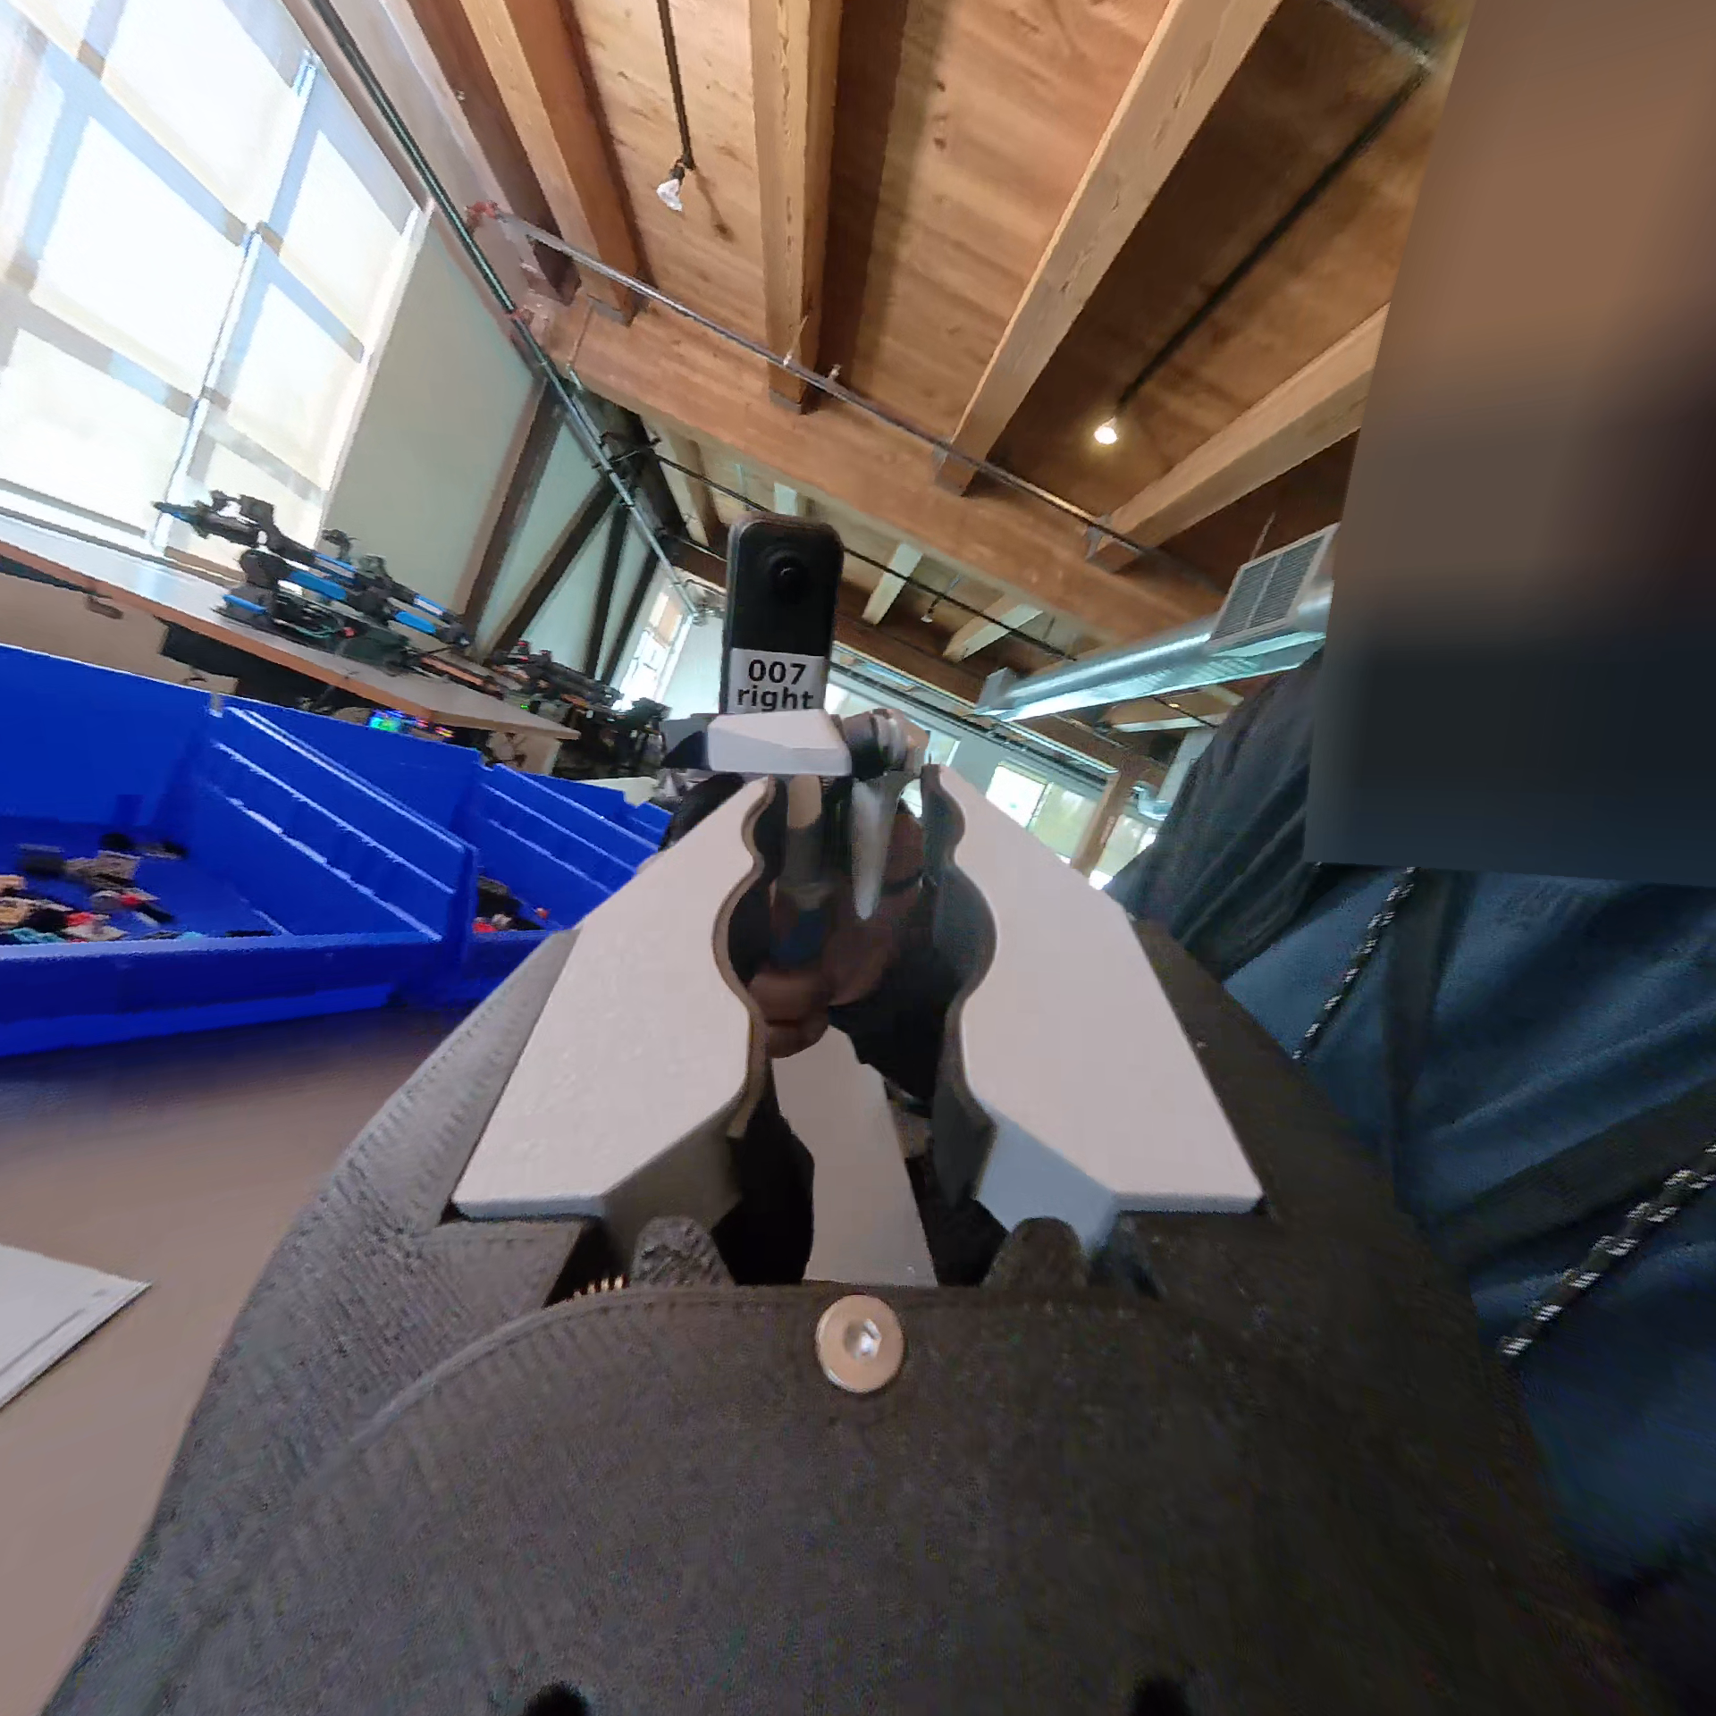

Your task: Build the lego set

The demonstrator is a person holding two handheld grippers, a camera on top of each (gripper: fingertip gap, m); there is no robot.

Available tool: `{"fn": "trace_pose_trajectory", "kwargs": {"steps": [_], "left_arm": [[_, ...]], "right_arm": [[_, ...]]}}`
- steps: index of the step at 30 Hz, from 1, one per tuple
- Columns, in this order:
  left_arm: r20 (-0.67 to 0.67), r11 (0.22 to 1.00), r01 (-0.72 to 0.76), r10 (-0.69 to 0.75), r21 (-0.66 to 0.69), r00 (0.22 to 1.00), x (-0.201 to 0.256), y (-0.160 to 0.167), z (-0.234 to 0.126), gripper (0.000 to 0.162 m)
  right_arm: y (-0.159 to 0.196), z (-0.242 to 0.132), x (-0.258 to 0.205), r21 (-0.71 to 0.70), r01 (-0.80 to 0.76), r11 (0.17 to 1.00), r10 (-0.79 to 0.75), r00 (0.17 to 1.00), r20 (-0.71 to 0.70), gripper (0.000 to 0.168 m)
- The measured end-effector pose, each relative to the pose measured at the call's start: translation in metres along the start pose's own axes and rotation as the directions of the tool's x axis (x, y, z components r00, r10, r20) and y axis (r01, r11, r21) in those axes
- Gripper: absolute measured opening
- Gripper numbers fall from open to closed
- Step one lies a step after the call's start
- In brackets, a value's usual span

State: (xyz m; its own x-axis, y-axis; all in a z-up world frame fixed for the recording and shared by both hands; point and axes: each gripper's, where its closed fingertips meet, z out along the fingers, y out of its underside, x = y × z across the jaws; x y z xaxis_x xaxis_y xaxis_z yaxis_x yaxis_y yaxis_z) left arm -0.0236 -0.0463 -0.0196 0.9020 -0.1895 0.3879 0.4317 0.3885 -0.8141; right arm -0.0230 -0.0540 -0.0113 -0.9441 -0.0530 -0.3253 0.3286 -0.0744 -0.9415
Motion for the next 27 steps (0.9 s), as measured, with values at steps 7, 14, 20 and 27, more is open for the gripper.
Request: {"fn": "trace_pose_trajectory", "kwargs": {"steps": [7, 14, 20, 27], "left_arm": [[-0.037, 0.998, 0.058, -0.057, 0.024, 0.998, 0.002, 0.0, 0.005, 0.023], [-0.033, 0.997, 0.065, -0.064, 0.043, 0.997, -0.001, -0.002, 0.003, 0.012], [-0.038, 0.996, 0.083, -0.082, 0.041, 0.996, -0.001, -0.001, 0.004, 0.012], [-0.033, 0.99, 0.143, -0.142, 0.017, 0.989, -0.004, 0.002, 0.001, 0.013]], "right_arm": [[0.007, 0.004, 0.0, -0.033, 0.072, 0.997, -0.072, 0.997, -0.017, 0.008], [0.009, 0.001, 0.002, -0.048, 0.08, 0.996, -0.081, 0.997, -0.02, 0.007], [0.009, 0.001, 0.002, -0.057, 0.085, 0.995, -0.086, 0.996, -0.016, 0.006], [0.014, 0.001, 0.005, -0.107, 0.138, 0.985, -0.143, 0.989, -0.04, 0.007]]}}
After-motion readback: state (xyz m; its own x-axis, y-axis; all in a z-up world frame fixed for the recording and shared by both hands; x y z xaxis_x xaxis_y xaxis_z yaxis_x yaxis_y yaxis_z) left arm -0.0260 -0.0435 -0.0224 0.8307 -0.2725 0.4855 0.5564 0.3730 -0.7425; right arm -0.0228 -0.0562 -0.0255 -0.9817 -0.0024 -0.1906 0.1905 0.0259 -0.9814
